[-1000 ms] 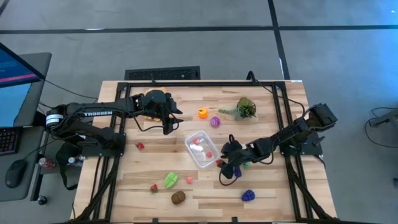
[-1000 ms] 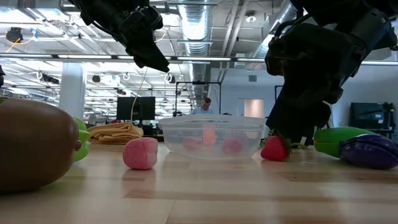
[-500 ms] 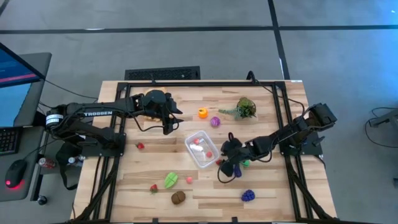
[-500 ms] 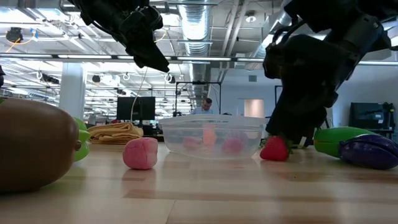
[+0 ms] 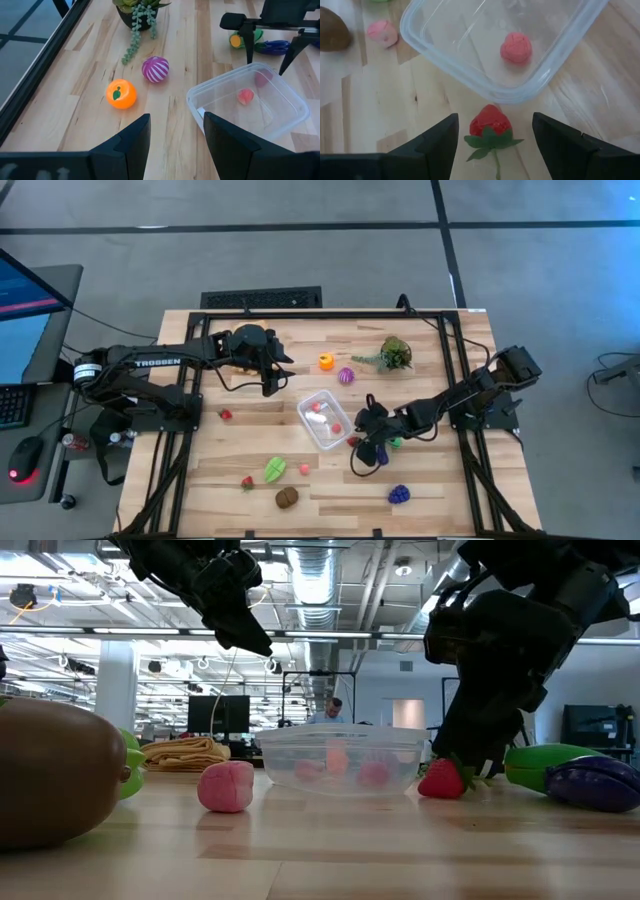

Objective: Pick and placing Produce into tupperware
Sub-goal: Put the top right red strawberry into the transparent bin

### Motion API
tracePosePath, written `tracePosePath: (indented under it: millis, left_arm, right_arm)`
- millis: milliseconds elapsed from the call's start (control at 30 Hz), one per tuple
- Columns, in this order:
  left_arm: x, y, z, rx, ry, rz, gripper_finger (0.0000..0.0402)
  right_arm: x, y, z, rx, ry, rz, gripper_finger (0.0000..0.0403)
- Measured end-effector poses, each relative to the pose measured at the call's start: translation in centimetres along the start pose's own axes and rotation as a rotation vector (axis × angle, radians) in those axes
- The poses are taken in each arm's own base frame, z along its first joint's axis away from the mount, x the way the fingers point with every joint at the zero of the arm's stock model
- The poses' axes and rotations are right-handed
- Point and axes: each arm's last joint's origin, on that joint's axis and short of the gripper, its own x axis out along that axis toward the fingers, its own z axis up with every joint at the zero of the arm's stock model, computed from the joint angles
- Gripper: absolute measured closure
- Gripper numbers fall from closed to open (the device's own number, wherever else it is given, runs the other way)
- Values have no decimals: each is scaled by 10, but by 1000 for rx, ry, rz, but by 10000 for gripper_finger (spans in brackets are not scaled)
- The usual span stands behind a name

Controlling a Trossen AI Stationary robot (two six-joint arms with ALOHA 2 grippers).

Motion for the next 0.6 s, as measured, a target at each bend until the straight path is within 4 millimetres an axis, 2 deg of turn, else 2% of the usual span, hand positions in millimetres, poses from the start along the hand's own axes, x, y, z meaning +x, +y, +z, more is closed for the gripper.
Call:
tracePosePath:
  millis: [600]
  left_arm:
    - [0,0,0,-13,0,0,227]
  right_arm:
    - [0,1,0,-83,15,21,127]
